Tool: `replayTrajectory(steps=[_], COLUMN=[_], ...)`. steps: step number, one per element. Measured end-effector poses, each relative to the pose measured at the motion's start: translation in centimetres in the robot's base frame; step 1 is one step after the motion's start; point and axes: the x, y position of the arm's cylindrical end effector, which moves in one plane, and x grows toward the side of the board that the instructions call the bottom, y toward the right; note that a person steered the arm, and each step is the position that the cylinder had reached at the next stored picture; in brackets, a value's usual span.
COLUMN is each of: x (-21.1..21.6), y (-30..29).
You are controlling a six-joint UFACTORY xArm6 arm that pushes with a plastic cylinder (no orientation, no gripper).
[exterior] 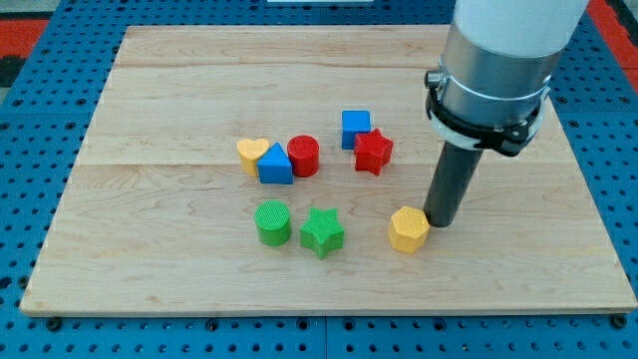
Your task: Move yellow heart on left side of green circle
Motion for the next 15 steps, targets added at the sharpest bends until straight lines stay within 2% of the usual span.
replayTrajectory(steps=[2,3,5,6,8,9,10,11,13,15], x=[1.0,-1.5,-5.1,-8.4,-14.5,-12.1,-8.9,-7.7,-9.4,-4.0], y=[-0.8,-3.2,-13.3,-17.6,-21.3,-27.3,-28.4,-27.8,-26.3,-24.1])
